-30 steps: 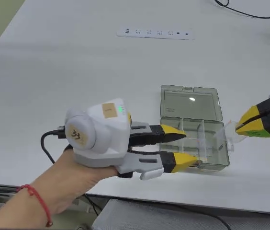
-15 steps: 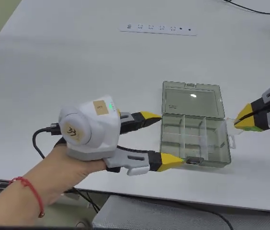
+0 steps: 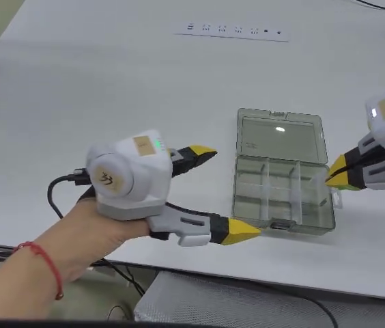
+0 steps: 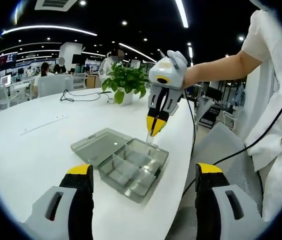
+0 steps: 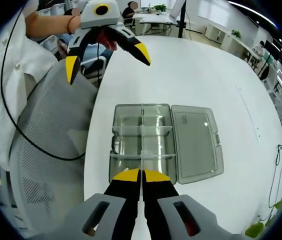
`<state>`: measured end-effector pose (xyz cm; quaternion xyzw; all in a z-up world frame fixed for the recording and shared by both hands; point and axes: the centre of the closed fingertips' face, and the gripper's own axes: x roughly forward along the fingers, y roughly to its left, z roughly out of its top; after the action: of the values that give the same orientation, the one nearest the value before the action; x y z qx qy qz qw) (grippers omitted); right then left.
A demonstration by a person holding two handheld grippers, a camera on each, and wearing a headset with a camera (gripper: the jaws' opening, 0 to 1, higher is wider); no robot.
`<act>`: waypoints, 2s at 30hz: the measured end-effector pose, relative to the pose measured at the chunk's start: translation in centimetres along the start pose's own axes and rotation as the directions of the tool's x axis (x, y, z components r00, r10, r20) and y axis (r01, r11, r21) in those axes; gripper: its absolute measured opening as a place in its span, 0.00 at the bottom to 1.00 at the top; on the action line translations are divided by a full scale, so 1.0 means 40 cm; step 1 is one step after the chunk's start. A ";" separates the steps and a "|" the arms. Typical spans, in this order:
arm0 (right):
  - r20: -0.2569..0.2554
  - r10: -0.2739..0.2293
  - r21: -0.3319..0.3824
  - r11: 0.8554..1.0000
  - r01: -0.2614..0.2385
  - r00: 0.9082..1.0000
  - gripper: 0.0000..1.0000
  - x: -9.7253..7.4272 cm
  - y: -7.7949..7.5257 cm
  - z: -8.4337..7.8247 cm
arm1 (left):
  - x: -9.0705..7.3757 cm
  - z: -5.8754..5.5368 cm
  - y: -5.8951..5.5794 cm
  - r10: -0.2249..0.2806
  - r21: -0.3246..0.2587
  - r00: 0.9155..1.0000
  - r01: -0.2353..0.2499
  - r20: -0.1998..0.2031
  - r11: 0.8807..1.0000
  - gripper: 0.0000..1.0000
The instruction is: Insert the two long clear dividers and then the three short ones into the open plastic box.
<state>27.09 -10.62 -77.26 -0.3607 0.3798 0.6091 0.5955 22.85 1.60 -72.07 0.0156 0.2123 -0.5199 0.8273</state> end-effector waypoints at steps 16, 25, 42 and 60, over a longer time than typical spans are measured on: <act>-0.014 0.022 0.009 1.000 -0.022 1.000 0.02 0.031 -0.001 -0.016 | -0.001 0.000 -0.004 0.004 -0.013 1.000 -0.004 0.008 1.000 0.84; 0.020 0.036 0.033 0.999 -0.036 0.999 0.02 0.040 0.018 -0.009 | -0.002 0.006 -0.012 0.003 -0.015 1.000 -0.003 0.017 1.000 0.84; 0.017 0.021 -0.006 1.000 -0.020 1.000 0.02 0.092 0.005 -0.038 | -0.003 0.002 -0.013 0.001 -0.015 1.000 -0.001 0.010 1.000 0.84; -0.037 0.005 -0.043 0.999 -0.006 0.999 0.02 0.103 0.025 -0.031 | 0.002 0.006 -0.016 -0.006 -0.013 1.000 0.006 0.009 1.000 0.84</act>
<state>25.94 -9.87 -81.47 -0.3837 0.3784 0.6121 0.5788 22.42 1.16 -71.75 0.0075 0.2121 -0.5211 0.8267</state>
